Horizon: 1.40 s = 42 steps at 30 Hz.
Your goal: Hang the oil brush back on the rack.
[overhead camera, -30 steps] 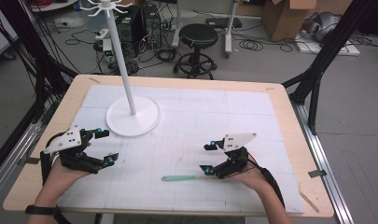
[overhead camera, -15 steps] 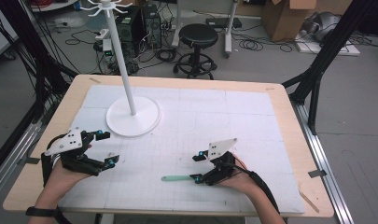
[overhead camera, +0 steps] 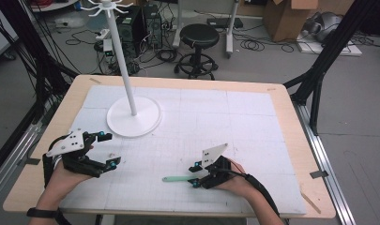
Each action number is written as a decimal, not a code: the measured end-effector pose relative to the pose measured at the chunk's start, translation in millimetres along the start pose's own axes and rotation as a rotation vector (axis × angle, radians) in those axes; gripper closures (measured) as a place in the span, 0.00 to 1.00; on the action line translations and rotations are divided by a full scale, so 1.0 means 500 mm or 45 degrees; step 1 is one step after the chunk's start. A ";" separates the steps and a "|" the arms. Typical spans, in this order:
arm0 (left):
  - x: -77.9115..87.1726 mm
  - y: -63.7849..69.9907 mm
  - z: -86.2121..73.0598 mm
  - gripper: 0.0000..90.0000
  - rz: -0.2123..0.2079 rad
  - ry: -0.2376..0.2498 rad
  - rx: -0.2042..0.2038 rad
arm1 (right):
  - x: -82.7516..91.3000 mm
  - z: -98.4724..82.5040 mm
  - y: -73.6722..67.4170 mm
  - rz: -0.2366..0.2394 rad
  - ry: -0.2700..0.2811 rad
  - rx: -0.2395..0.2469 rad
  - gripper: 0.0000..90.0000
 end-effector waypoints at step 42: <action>-0.003 0.000 0.000 0.13 -0.005 0.006 0.010 | 0.005 0.004 0.006 -0.073 -0.024 0.000 0.91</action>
Point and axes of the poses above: each handheld gripper's, and its own axes: x roughly backward along the jaws, z roughly out of its top, y roughly to its right, the point moved 7 cm from there along -x, roughly forward along the jaws, and after that the axes turned 8 degrees about -y, right-handed, at the moved point
